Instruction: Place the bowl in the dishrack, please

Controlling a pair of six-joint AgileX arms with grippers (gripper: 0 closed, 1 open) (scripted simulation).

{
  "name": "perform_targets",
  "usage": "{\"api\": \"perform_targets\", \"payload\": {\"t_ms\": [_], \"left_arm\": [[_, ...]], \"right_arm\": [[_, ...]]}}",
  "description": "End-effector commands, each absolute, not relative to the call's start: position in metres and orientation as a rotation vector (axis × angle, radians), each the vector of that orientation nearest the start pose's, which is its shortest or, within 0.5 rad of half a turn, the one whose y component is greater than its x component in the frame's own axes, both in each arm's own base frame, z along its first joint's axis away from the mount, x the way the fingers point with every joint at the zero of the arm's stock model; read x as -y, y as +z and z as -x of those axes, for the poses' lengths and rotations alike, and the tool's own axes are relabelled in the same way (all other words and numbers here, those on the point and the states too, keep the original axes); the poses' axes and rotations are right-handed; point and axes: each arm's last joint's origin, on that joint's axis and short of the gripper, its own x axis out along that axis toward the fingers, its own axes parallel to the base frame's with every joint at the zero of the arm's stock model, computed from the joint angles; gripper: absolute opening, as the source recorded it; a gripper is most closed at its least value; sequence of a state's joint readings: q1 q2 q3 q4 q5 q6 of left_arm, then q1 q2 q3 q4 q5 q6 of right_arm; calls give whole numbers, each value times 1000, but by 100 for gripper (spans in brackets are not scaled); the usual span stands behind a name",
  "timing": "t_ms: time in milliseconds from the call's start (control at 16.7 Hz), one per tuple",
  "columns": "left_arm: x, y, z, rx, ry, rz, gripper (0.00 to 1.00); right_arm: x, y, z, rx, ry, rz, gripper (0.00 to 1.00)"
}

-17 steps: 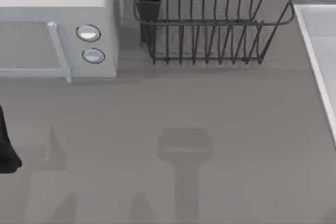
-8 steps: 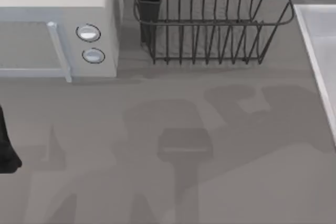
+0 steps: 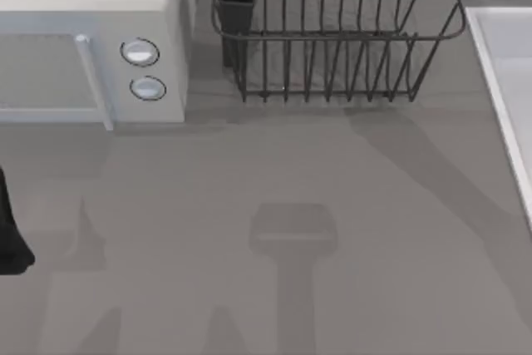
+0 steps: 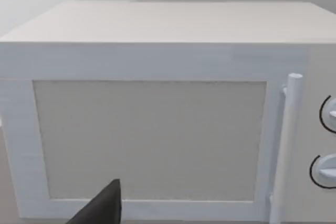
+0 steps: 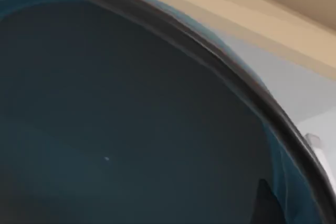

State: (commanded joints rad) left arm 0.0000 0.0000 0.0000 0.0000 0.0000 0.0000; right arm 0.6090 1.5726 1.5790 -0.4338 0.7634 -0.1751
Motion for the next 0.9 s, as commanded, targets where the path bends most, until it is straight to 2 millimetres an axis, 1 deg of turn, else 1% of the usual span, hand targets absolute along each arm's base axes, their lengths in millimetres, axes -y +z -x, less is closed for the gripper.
{"api": "perform_targets", "payload": {"t_ms": [60, 120, 180, 300, 420, 540, 720, 840, 900], "left_arm": [[1, 160, -106, 0, 0, 0, 100], [1, 160, -106, 0, 0, 0, 100], [1, 160, -106, 0, 0, 0, 100], [1, 160, -106, 0, 0, 0, 100], [1, 160, -106, 0, 0, 0, 100], [1, 160, -106, 0, 0, 0, 100], [1, 160, -106, 0, 0, 0, 100], [1, 160, -106, 0, 0, 0, 100], [1, 160, -106, 0, 0, 0, 100]], "right_arm": [[-211, 395, -279, -252, -89, 383, 0], [-228, 401, -259, -181, -69, 309, 0], [-241, 407, -240, -124, -52, 235, 0], [-256, 414, -209, -48, -27, 109, 0], [-263, 418, -189, -11, -14, 28, 0], [-264, 419, -182, 0, -10, 0, 0], [-264, 419, -182, 0, -10, 0, 0], [-265, 418, -185, -2, -9, 2, 0], [-267, 415, -189, -3, -11, 3, 0]]}}
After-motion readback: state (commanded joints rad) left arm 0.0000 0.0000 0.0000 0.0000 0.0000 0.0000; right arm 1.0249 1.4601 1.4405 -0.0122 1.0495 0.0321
